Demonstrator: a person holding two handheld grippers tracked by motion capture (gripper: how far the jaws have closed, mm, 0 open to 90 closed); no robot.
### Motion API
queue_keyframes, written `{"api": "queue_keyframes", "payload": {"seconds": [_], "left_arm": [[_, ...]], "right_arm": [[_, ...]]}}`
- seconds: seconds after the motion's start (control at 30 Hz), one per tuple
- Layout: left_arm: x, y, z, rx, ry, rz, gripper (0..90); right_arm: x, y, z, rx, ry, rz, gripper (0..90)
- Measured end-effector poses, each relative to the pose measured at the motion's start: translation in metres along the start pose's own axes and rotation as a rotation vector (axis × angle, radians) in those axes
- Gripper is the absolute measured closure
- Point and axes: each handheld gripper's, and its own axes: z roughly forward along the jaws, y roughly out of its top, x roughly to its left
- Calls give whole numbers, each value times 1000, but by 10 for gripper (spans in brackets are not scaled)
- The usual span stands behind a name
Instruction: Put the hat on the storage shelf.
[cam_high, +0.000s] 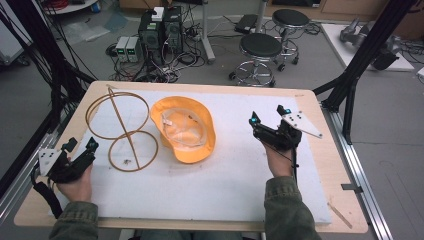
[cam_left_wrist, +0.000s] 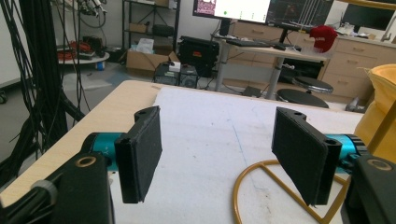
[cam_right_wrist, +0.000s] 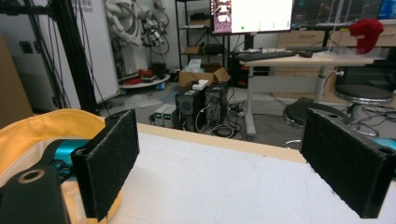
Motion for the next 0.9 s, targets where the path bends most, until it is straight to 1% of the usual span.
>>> {"api": "queue_keyframes", "payload": {"seconds": [0.03, 0.1, 0.17, 0.2, 0.27, 0.33, 0.4, 0.43, 0.5, 0.53, 0.57, 0.6, 0.63, 0.73, 0.8, 0.9], "left_arm": [[0, 0, 0, -2, 3, -1, 333], [1, 0, -1, -4, 6, -7, 333], [2, 0, -1, -6, 7, -4, 333], [2, 0, -1, -7, 9, -4, 333], [2, 0, -1, -8, 9, -7, 333], [2, 0, -2, -10, 8, -8, 333], [2, 0, -2, -9, 5, -6, 333], [2, 0, -2, -9, 4, -7, 333], [1, 0, -2, -7, 2, -10, 333], [1, 0, -2, -7, 1, -10, 333], [1, 0, -2, -7, 1, -9, 333], [1, 0, -2, -7, 0, -10, 333], [1, 0, -2, -7, 1, -10, 333], [1, 0, -2, -10, 2, -10, 333], [2, 0, -2, -11, 3, -15, 333], [2, 0, -2, -7, 4, -17, 333]], "right_arm": [[3, 1, 3, 5, 10, -2, 108], [8, 3, 10, 12, 21, -24, 108], [10, 4, 12, 13, 27, -29, 108], [15, 7, 19, 12, 41, -31, 108], [16, 8, 22, 15, 43, -35, 108], [22, 10, 28, 21, 51, -34, 108], [29, 13, 36, 30, 61, -57, 108], [29, 13, 36, 30, 61, -57, 108], [32, 15, 42, 34, 71, -64, 108], [34, 15, 44, 30, 76, -62, 108], [36, 15, 51, 35, 80, -55, 108], [36, 15, 51, 35, 80, -55, 108], [38, 14, 59, 39, 87, -43, 108], [42, 10, 71, 59, 94, -23, 108], [46, 9, 79, 65, 98, -27, 108], [52, 11, 89, 85, 115, -18, 109]]}}
